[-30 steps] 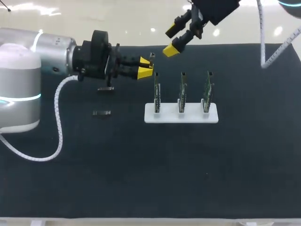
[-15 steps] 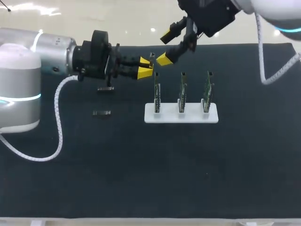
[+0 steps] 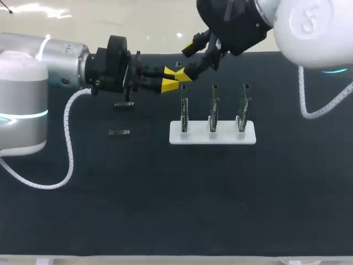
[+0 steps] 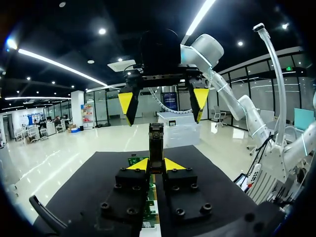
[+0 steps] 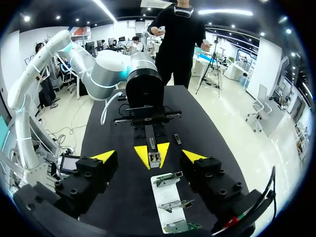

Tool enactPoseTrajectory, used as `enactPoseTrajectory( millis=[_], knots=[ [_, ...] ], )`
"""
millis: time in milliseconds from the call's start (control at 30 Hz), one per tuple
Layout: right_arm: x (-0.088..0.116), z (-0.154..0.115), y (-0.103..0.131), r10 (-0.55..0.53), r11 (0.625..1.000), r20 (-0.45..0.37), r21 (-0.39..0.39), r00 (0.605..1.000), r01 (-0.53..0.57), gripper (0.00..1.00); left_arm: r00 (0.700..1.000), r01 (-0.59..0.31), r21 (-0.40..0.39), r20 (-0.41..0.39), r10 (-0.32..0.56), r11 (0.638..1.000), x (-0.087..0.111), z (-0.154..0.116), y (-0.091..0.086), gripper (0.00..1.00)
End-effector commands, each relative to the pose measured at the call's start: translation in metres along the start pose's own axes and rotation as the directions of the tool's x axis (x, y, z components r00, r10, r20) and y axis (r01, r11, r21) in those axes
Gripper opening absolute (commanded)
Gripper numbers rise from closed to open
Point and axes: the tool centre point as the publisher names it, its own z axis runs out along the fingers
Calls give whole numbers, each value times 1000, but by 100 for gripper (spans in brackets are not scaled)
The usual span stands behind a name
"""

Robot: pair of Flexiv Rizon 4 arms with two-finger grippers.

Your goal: Pick up the optical module with the left hand, and insert it into the network port with the right hand.

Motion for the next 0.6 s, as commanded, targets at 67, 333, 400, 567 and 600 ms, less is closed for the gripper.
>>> enactPoseTrajectory(
  millis=[67,333,400,567,600],
  knots=[
    [-6,7,-3,-7,1000,-8,-3,1000,7,62,1000,-1,-4,-1,1,1000,0,1,-1,0],
    [-8,14,-5,-21,1000,-6,-1,1000,21,49,1000,-1,-4,-1,1,1000,0,1,-1,0],
    [-9,15,-6,-26,1000,-5,-10,1000,25,49,1000,-1,-4,-1,1,1000,0,1,-1,0],
    [-9,15,-6,-33,999,-7,-19,999,33,50,1000,-1,-4,-1,1,1000,0,1,-1,0],
    [-9,15,-6,-33,999,-7,-21,999,33,50,1000,-1,-4,-1,1,1000,0,1,-1,0]
  ],
)
